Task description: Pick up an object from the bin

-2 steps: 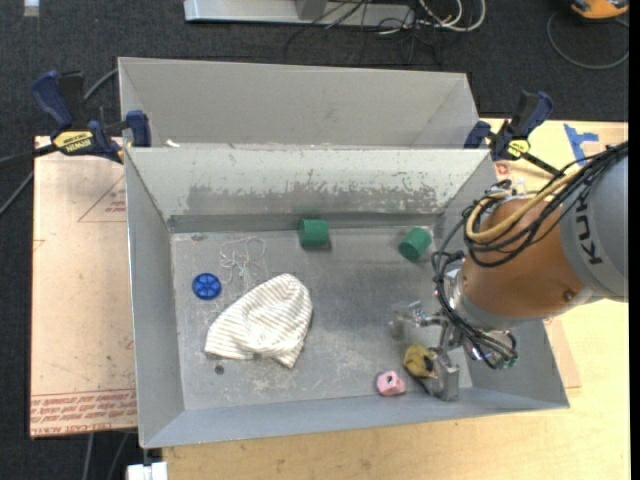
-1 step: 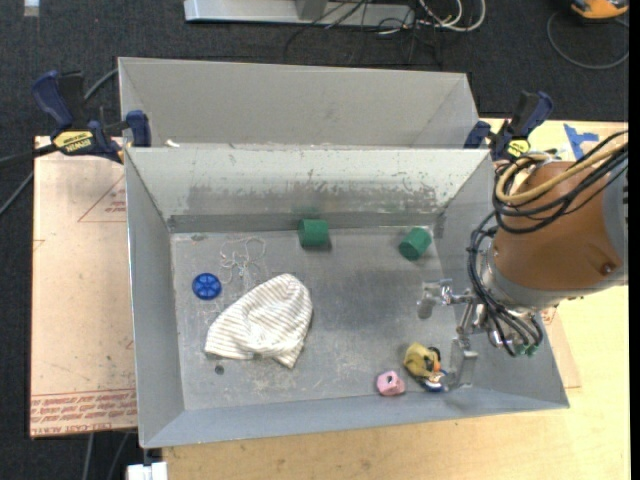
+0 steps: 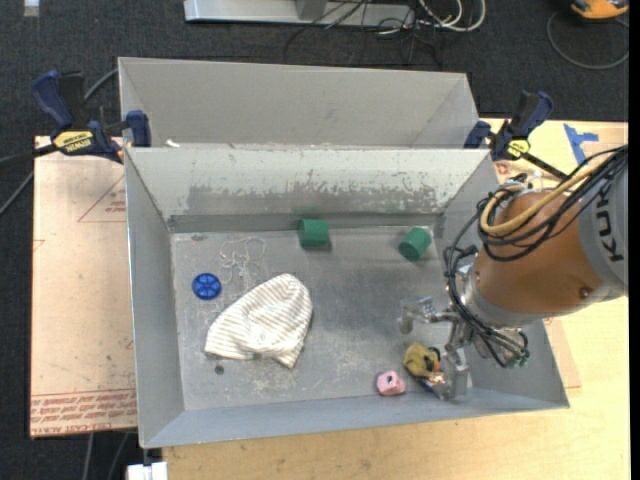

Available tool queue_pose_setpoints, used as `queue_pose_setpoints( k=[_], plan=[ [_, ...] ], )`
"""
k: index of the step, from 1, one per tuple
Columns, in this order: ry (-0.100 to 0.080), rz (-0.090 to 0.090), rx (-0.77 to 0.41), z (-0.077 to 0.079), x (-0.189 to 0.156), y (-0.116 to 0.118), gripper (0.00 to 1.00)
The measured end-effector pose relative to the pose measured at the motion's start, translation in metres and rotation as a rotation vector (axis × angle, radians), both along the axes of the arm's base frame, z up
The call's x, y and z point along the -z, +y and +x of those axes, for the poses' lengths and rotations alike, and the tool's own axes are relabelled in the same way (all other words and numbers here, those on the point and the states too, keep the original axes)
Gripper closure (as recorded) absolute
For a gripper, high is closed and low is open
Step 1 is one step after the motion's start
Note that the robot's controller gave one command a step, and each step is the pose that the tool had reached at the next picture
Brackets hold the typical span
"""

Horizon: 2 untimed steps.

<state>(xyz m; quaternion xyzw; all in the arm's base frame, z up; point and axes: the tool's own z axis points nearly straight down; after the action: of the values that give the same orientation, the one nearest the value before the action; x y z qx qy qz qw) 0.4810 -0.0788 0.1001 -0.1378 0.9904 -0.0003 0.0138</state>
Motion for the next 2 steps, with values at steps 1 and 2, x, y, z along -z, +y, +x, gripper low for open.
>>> queue_pose_setpoints(
  k=[1,2],
  plan=[
    [0.013,0.004,0.310,0.003,0.029,-0.019,0.00],
    [0.000,0.006,0.164,-0.002,0.030,-0.008,1.00]
  ],
)
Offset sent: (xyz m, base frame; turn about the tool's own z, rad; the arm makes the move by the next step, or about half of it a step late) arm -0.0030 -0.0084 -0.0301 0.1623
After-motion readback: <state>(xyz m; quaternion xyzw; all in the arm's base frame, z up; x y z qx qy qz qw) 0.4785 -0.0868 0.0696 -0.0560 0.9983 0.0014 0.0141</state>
